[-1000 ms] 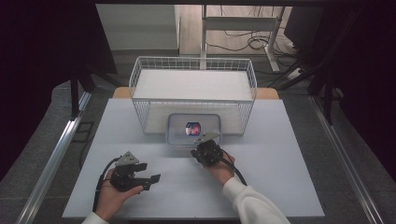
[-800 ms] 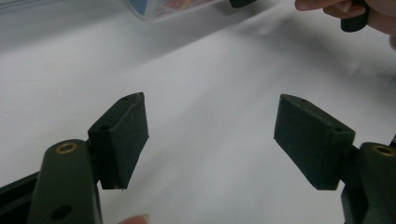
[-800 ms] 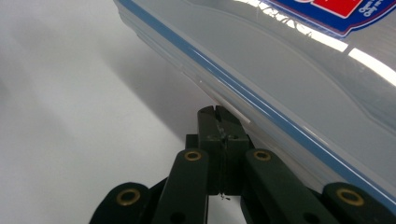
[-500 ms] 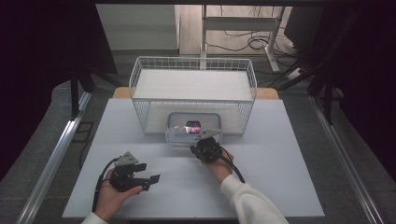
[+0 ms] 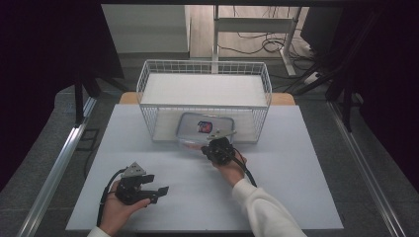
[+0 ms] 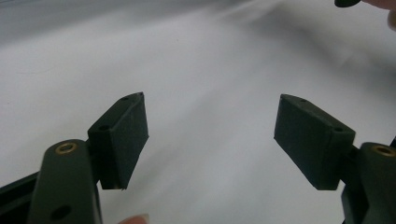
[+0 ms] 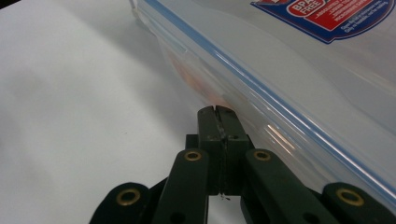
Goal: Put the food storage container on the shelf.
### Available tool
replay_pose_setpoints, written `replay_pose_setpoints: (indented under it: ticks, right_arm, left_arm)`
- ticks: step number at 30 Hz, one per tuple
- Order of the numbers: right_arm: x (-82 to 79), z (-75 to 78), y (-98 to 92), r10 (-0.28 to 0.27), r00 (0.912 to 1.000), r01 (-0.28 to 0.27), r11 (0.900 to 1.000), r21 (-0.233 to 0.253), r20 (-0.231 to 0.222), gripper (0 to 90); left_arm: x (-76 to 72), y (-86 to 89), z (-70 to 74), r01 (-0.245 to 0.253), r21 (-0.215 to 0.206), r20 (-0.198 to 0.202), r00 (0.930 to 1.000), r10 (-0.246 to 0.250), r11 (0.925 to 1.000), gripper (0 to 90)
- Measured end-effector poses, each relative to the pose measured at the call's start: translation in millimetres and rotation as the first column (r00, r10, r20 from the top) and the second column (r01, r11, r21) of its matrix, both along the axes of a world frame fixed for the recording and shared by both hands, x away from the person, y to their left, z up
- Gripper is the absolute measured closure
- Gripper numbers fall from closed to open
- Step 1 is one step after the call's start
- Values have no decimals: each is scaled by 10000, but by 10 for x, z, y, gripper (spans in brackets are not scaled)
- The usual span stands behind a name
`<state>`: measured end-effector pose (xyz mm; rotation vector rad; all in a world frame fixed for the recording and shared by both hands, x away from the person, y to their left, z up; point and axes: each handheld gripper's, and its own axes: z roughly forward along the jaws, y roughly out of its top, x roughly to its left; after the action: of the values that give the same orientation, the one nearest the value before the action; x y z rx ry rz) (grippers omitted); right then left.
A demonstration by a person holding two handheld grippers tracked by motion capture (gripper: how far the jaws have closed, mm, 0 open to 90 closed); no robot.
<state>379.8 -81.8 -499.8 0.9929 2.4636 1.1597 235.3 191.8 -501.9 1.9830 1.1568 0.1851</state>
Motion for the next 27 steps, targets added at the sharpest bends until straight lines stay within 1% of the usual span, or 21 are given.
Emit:
replay_pose_setpoints:
  ticks: [4, 11, 12, 13, 15, 19, 20, 23, 27]
  right_arm:
    - [102, 0, -8, -136, 9999, 137, 9998, 122, -90, 887]
    - [208, 1, -27, -340, 9994, 340, 9994, 103, -37, 887]
    - [250, 0, -45, -445, 9990, 446, 9988, 184, -60, 887]
    - [250, 0, -45, -445, 9990, 446, 9988, 184, -60, 887]
    - [307, 5, -75, -603, 9982, 603, 9980, 170, -8, 887]
    - [369, 4, -111, -778, 9970, 778, 9966, 257, -19, 887]
    - [404, 2, -133, -878, 9961, 880, 9955, 338, -79, 887]
    - [436, 2, -151, -936, 9955, 940, 9948, 387, -132, 887]
    - [462, -1, -153, -986, 9951, 989, 9943, 397, -80, 887]
  left_arm:
    - [-1, -2, 3, -26, -10, 12, 10000, 26, 10000, 261]
    - [4, -22, -17, 46, 54, -66, 10000, -45, 10000, 265]
    - [7, -21, -20, 43, 47, -74, 10000, -43, 10000, 265]
    - [7, -21, -20, 43, 47, -74, 10000, -43, 10000, 265]
    - [9, -18, -23, 27, 50, -86, 10000, -27, 10000, 265]
    - [11, -19, -26, 23, 55, -108, 9999, -23, 10000, 266]
    - [10, -23, -27, 20, 42, -95, 10000, -19, 10000, 265]
    - [10, -21, -26, 21, 42, -91, 10000, -20, 10000, 266]
    - [13, -19, -29, 10, 49, -127, 9999, -9, 10000, 265]
